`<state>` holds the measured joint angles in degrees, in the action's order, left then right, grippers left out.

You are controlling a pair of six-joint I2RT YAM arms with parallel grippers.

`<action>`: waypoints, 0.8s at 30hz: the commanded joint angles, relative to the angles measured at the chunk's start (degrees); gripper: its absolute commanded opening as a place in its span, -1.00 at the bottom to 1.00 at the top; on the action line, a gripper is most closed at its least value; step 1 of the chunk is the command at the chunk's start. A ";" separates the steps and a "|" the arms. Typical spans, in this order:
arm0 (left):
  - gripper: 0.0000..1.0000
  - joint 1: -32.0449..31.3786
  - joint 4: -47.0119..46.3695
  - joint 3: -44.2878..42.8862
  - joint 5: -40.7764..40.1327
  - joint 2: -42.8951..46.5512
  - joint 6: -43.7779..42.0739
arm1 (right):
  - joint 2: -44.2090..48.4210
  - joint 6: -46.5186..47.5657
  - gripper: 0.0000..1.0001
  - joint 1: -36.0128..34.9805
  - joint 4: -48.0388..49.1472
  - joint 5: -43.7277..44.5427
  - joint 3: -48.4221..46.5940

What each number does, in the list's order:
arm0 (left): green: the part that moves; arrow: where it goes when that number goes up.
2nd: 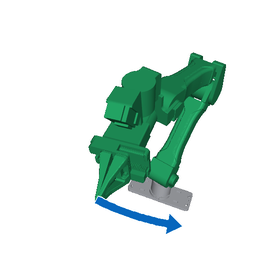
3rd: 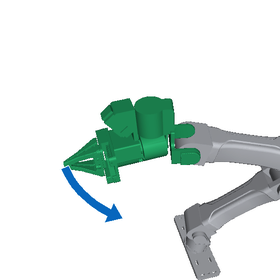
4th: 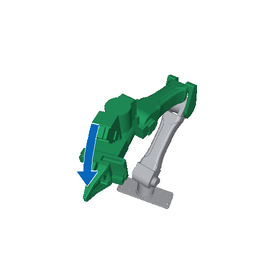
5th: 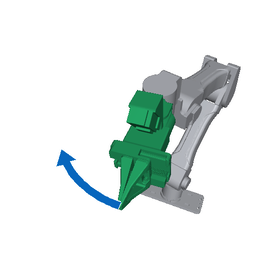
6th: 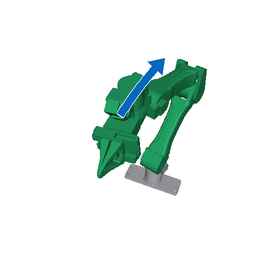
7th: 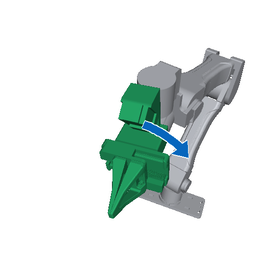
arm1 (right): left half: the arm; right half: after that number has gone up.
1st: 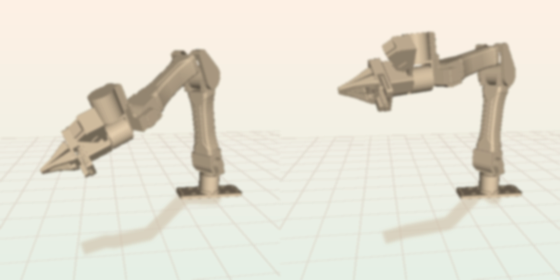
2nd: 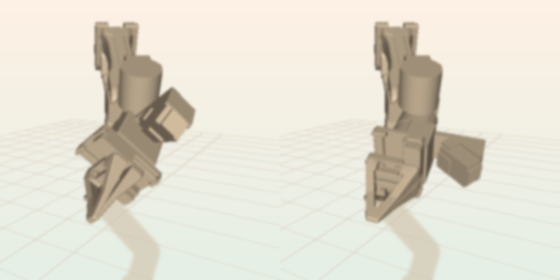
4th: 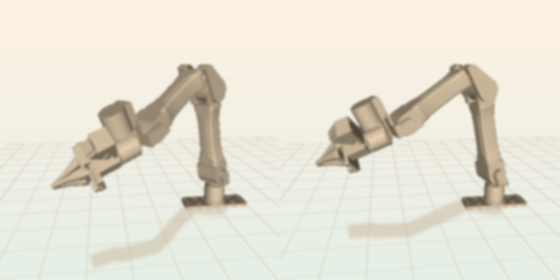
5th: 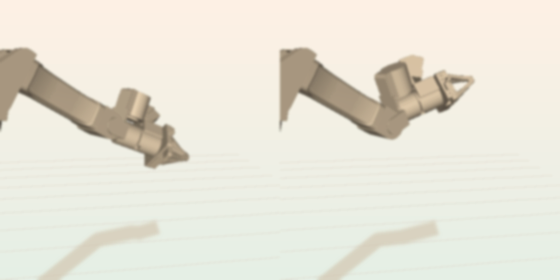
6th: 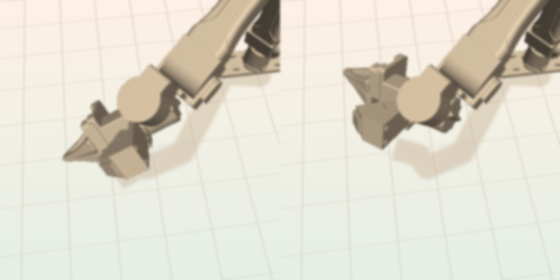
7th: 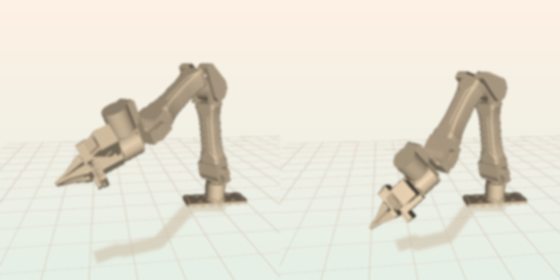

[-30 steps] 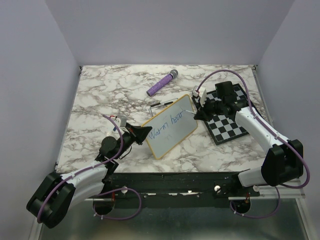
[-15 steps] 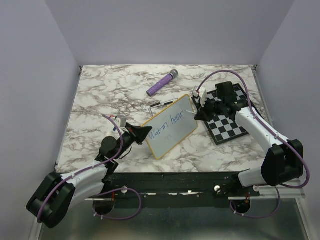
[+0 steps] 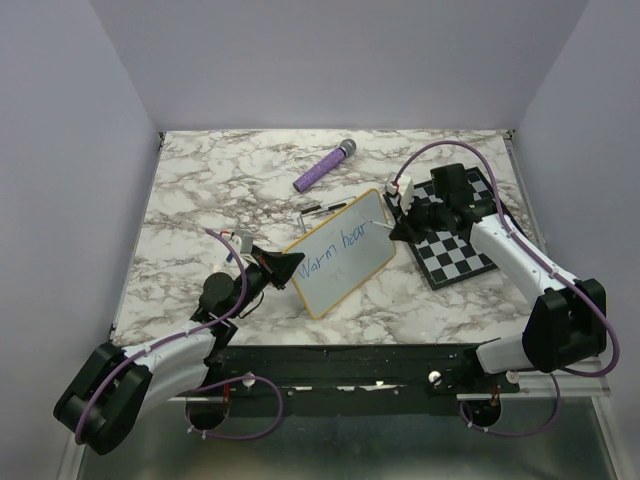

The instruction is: Write a sentence on the whiteboard

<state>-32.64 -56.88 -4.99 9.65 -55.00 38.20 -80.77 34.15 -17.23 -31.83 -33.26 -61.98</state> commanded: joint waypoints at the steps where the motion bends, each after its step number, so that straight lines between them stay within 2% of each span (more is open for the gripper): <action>1: -1.00 -0.23 0.63 0.69 0.37 -0.90 -0.75 | -0.61 0.83 -0.99 0.27 0.19 1.26 0.80; 24: -1.00 -0.23 -1.57 0.34 1.42 -3.09 -0.05 | -6.33 -4.36 -0.99 -0.78 3.09 3.46 -1.66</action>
<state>-32.64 -59.09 -4.99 9.67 -57.34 39.24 -85.80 30.52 -17.28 -29.69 -30.65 -62.00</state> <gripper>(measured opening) 0.071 0.137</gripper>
